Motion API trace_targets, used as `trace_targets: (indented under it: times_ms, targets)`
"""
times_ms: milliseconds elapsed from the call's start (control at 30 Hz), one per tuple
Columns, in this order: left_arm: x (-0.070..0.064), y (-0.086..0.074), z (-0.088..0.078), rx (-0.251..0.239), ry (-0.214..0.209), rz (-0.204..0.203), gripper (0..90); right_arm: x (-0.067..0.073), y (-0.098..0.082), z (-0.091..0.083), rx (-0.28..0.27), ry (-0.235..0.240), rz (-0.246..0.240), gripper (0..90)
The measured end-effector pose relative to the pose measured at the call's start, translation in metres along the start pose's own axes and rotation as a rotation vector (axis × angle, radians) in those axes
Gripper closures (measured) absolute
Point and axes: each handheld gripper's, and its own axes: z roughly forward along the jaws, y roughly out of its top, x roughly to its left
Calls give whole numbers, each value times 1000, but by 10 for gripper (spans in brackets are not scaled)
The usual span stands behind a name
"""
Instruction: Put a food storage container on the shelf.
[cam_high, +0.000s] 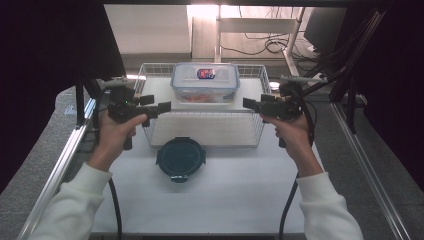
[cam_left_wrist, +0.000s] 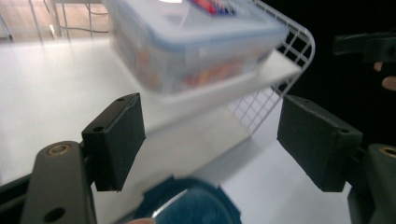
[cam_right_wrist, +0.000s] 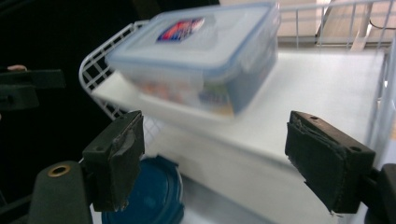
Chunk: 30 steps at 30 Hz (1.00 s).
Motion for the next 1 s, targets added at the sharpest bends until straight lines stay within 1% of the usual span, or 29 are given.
trace_targets:
  times_ms: [33,100,133,167,200,233,267,300,333,367,400,433,500,533,567,600,633,667,767,800,833,900,933,1000]
  targets:
    - [-4,-20,-5,12,-13,13,228,1,-17,-10,2,1,-30,207]
    - [-6,-36,-8,27,-18,29,224,1,-38,-20,8,7,-60,217]
    - [-6,-36,-8,27,-18,29,222,1,-45,-23,10,10,-66,218]
    - [-9,-53,-11,45,-19,40,220,0,-57,-27,18,13,-70,220]
    - [-11,-63,-12,52,-20,44,221,0,-64,-29,20,14,-70,223]
    - [-12,-71,-13,59,-21,49,220,-1,-75,-32,28,21,-67,224]
    - [-12,-71,-13,59,-21,49,219,-1,-75,-32,28,21,-67,224]
    - [-15,-84,-15,69,-24,44,220,-2,-91,-36,42,29,-61,226]
    - [-16,-93,-16,80,-25,55,220,-3,-97,-37,45,31,-60,227]
    - [-17,-99,-17,83,-15,60,219,-3,-106,-38,56,35,-59,228]
    - [-17,-99,-17,83,-15,60,221,-4,-112,-39,65,37,-59,229]
    - [-18,-110,-17,97,-5,59,223,-4,-118,-40,73,38,-55,232]
    - [-18,-119,-17,110,4,63,223,-5,-128,-41,81,44,-51,234]
    - [-18,-119,-17,110,4,63,223,-5,-128,-41,81,44,-51,234]
    - [-17,-127,-15,134,18,62,224,-5,-138,-42,91,42,-56,243]
    - [-17,-127,-15,134,18,62,224,-5,-138,-42,91,42,-56,243]
    - [-16,-133,-13,162,18,66,224,-5,-147,-43,109,40,-61,246]
    - [-16,-133,-13,162,18,66,225,-5,-147,-43,109,40,-61,246]
    - [-15,-144,-8,193,38,71,226,-7,-160,-41,120,38,-58,248]
    - [-15,-147,-7,204,47,72,225,-8,-166,-39,136,33,-52,248]
    - [-15,-152,-3,235,49,70,235,-11,-174,-35,165,24,-56,249]
    - [-15,-154,-2,243,50,68,229,-12,-177,-33,170,20,-56,249]
    - [-16,-158,0,252,60,67,228,-14,-183,-29,195,18,-55,249]
    - [-16,-159,0,253,73,66,225,-15,-186,-27,205,9,-67,249]
